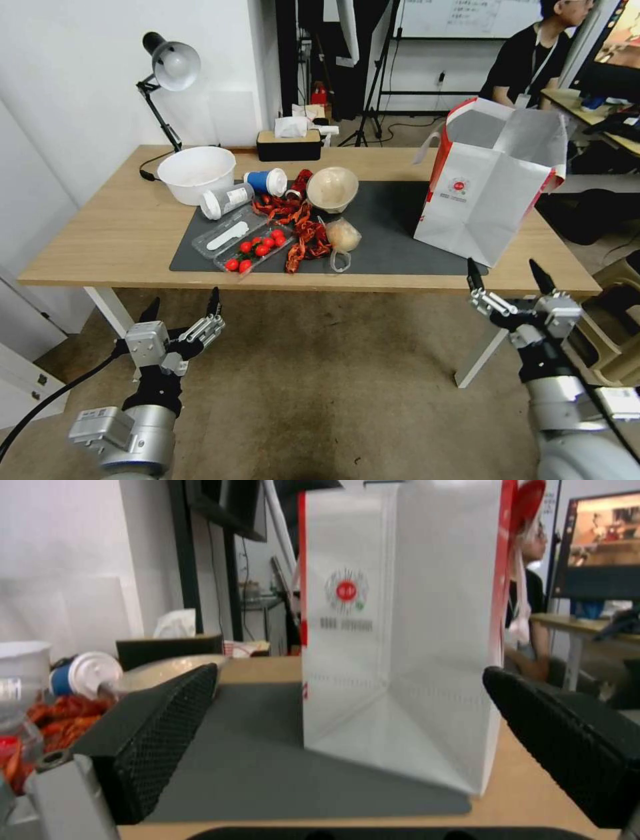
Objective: Pick up the food delivery bag from the floor and place it on the table.
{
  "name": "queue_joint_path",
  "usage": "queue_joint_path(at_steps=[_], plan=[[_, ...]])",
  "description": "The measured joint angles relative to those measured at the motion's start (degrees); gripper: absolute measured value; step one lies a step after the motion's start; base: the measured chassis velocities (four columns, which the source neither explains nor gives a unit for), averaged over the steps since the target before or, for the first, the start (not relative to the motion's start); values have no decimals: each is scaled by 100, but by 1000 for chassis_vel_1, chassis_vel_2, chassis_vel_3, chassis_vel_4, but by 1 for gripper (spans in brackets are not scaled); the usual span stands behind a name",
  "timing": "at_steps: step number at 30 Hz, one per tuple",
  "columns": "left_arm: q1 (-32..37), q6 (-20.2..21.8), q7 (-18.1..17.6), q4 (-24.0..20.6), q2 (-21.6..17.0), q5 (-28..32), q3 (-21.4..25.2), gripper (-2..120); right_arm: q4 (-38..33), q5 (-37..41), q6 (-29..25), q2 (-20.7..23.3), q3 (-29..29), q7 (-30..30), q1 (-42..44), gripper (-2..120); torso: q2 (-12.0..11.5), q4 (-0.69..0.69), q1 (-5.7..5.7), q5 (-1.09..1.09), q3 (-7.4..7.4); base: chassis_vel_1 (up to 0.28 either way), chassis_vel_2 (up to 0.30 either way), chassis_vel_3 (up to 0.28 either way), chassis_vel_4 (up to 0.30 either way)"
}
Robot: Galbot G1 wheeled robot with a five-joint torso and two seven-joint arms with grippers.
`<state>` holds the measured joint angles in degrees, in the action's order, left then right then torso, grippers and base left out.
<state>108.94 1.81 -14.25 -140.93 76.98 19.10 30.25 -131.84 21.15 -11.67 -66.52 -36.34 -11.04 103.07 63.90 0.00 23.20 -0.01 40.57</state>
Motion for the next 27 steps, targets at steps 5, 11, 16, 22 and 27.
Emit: queue_joint_path(at_steps=[5, 11, 16, 22, 27], plan=[[7, -2, -5, 26, -5, -23, 7, 100, 199, -431, -180, -376, 339, -12, 118, 100, 0, -1, 0, 1, 0, 0, 0, 0, 0], [-2, -22, -70, 101, -14, -52, -2, 100, 362, -518, -293, -461, 496, -56, 212, 100, 0, 0, 0, 1, 0, 0, 0, 0, 0], [-27, -21, -114, 120, -7, -44, -21, 100, 497, -678, -391, -610, 594, -57, 239, 100, 0, 0, 0, 1, 0, 0, 0, 0, 0], [-42, -16, -119, 143, -24, -36, -5, 100, 620, -784, -466, -687, 655, -56, 228, 100, 0, 0, 0, 1, 0, 0, 0, 0, 0], [-53, -9, -113, 186, -16, -84, -11, 100, 703, -901, -560, -724, 686, -41, 220, 100, 0, 0, 0, 1, 0, 0, 0, 0, 0]])
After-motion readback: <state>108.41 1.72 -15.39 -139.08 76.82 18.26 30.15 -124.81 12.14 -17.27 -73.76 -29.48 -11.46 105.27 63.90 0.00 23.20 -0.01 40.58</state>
